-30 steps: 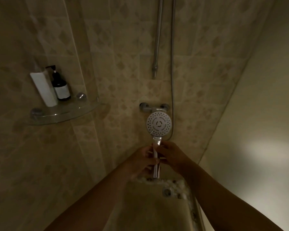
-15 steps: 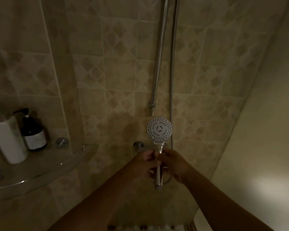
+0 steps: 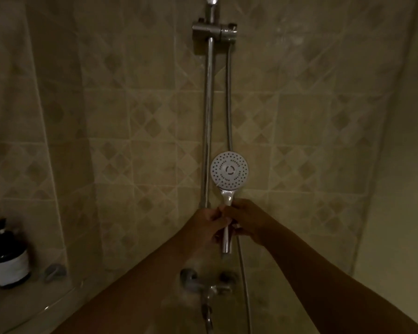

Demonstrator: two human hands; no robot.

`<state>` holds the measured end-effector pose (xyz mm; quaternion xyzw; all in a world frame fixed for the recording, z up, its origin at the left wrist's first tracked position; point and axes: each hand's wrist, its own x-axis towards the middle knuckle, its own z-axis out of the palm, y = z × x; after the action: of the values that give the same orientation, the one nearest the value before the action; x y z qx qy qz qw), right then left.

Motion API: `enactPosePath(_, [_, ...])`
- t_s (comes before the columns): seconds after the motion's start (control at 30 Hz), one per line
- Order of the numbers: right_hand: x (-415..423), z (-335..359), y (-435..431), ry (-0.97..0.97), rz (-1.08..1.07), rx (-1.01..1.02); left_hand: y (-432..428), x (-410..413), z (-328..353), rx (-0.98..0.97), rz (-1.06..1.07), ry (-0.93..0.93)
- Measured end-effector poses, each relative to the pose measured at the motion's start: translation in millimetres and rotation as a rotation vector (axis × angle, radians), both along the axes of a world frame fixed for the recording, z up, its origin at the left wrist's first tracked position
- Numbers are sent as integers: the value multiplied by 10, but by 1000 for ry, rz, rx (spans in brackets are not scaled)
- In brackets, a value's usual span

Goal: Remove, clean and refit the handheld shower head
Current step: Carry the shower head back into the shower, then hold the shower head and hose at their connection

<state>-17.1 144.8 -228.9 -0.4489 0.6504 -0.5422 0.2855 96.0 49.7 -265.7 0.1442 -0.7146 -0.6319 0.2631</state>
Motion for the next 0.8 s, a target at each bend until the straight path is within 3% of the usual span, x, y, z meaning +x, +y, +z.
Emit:
enactPosePath(0.3, [-374,794,-146,165,12,-138,29,-264,785,-85,-145,-4])
enactPosePath(0.6, [-543,1472,-222,261,-53,-151,-139,-386,1493,-286,-96,47])
enactPosePath(0.8, [-537,1996,-276,438,-162,-240,-228,-496,1992,-363,-68,126])
